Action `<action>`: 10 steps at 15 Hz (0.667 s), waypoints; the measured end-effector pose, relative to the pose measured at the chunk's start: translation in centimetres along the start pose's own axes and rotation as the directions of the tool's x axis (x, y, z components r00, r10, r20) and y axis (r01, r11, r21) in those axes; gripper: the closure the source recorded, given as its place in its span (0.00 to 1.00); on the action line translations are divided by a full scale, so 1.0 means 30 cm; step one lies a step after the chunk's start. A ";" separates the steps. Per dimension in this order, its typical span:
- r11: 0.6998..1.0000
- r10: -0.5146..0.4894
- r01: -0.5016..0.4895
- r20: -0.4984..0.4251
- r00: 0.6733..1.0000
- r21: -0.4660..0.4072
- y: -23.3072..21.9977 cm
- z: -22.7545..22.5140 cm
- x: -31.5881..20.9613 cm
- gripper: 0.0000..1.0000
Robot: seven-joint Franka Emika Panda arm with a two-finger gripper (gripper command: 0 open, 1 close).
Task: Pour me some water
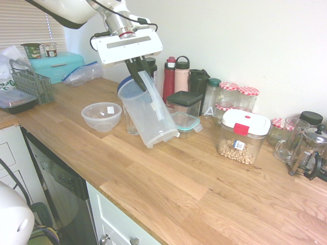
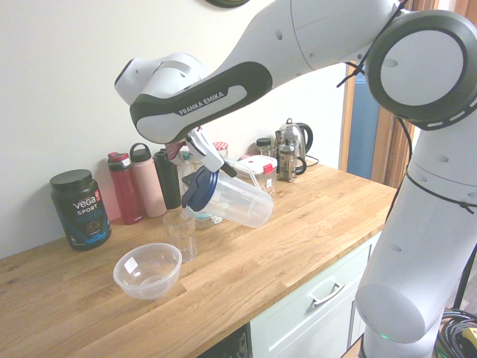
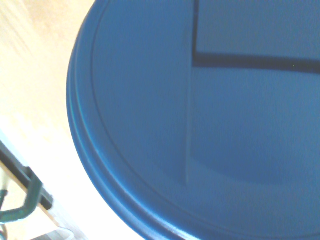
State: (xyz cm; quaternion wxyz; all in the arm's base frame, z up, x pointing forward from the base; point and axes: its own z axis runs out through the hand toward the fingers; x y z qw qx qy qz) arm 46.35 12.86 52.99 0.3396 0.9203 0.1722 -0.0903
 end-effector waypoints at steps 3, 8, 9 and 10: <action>0.999 0.004 -0.004 0.016 1.000 -0.033 -0.020 0.019 0.028 1.00; 0.998 0.040 -0.038 0.049 0.998 -0.040 -0.080 0.007 0.084 1.00; 0.998 0.041 -0.038 0.059 0.997 -0.041 -0.079 0.006 0.097 1.00; 0.998 0.042 -0.040 0.066 0.997 -0.042 -0.074 0.004 0.106 1.00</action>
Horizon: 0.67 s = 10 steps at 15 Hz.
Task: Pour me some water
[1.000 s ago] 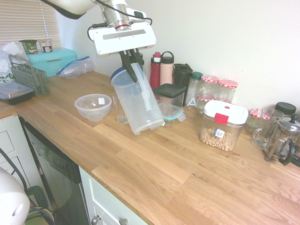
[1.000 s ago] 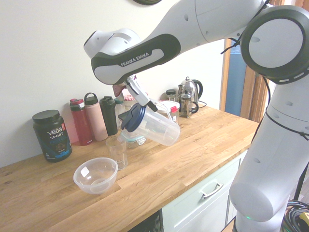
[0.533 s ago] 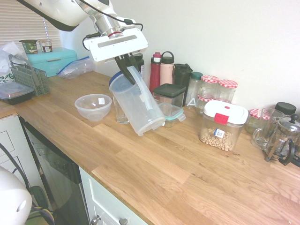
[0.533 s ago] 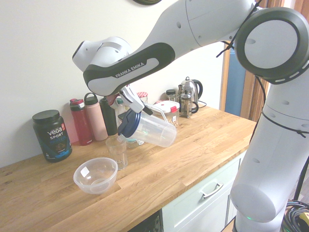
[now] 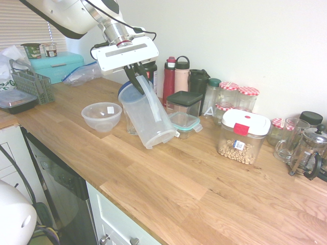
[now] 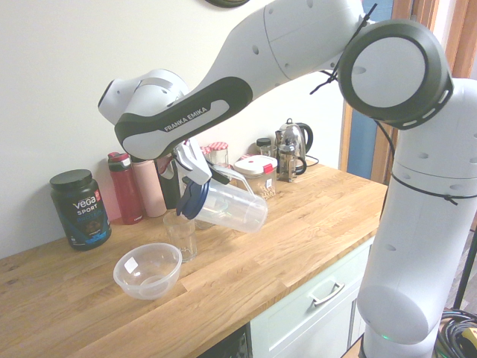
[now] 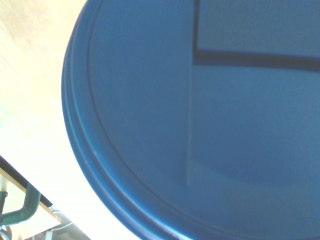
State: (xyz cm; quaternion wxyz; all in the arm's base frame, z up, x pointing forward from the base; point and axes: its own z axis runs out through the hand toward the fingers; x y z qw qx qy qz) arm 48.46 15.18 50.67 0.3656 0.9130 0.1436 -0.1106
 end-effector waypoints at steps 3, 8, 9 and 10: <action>1.000 0.010 -0.010 -0.007 1.000 0.005 0.018 -0.020 0.009 1.00; 0.973 0.102 -0.082 -0.082 0.991 0.217 0.283 -0.107 -0.189 1.00; 0.958 0.157 -0.127 -0.100 0.983 0.258 0.359 -0.106 -0.250 1.00; 0.939 0.214 -0.170 -0.122 0.969 0.298 0.420 -0.085 -0.288 1.00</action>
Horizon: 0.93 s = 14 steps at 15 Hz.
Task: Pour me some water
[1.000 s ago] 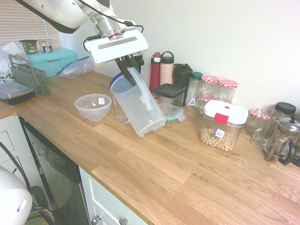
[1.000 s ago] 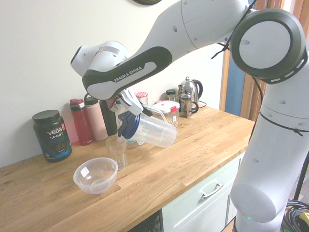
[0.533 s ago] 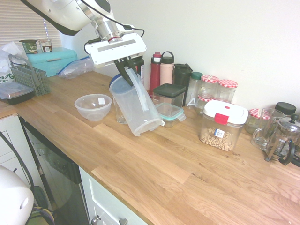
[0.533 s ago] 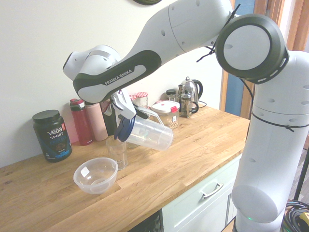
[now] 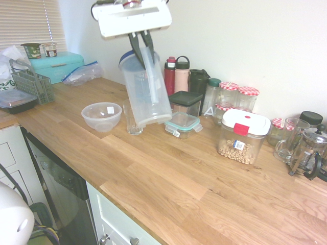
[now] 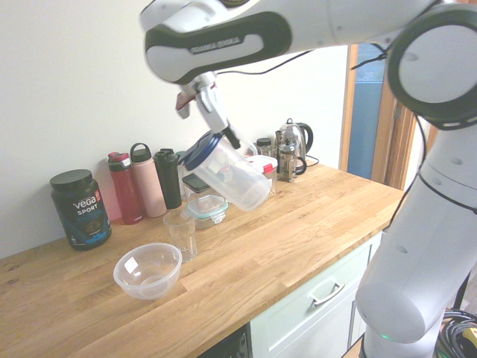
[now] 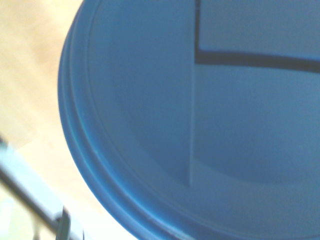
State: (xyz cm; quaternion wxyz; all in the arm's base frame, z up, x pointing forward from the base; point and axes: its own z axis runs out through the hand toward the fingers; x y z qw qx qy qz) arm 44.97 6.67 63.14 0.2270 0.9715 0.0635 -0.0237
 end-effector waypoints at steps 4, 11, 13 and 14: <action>0.969 0.193 -0.184 -0.037 0.981 0.163 0.115 0.177 0.034 1.00; 0.769 0.535 -0.523 0.076 0.841 0.369 0.507 0.555 -0.226 1.00; 0.691 0.612 -0.588 0.091 0.785 0.420 0.540 0.614 -0.270 1.00; 0.651 0.650 -0.616 0.094 0.754 0.442 0.548 0.647 -0.278 1.00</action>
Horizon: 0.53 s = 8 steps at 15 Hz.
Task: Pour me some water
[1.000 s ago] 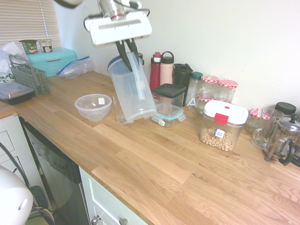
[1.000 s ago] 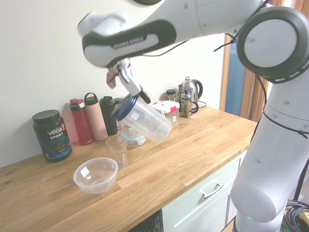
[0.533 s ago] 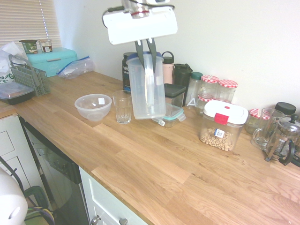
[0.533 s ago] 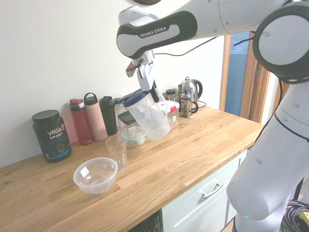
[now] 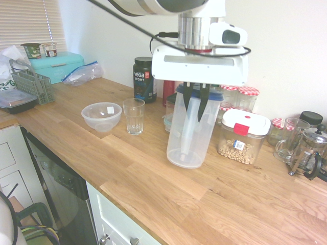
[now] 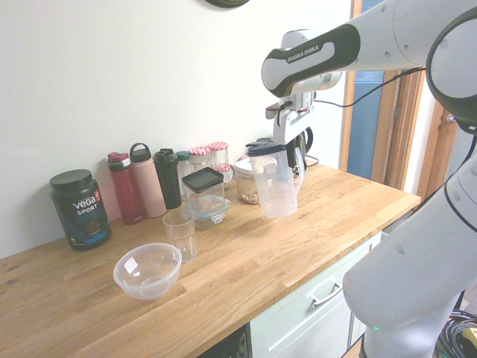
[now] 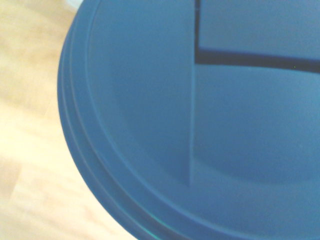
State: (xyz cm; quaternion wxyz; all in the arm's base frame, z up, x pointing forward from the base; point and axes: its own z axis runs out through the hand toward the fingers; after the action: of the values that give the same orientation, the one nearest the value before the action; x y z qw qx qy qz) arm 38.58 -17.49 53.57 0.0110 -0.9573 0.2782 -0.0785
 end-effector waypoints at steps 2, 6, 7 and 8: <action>0.995 0.086 -0.084 -0.044 0.995 0.052 0.023 0.045 0.002 1.00; 0.989 0.138 -0.132 -0.088 0.986 0.072 0.050 0.088 -0.055 1.00; 0.991 0.130 -0.126 -0.088 0.988 0.052 0.062 0.100 -0.071 1.00; 0.992 0.124 -0.121 -0.083 0.989 0.034 0.070 0.119 -0.087 1.00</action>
State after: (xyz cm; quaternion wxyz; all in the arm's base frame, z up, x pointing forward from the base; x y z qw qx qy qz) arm 35.86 -17.96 49.55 0.0180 -0.9339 0.3356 -0.1222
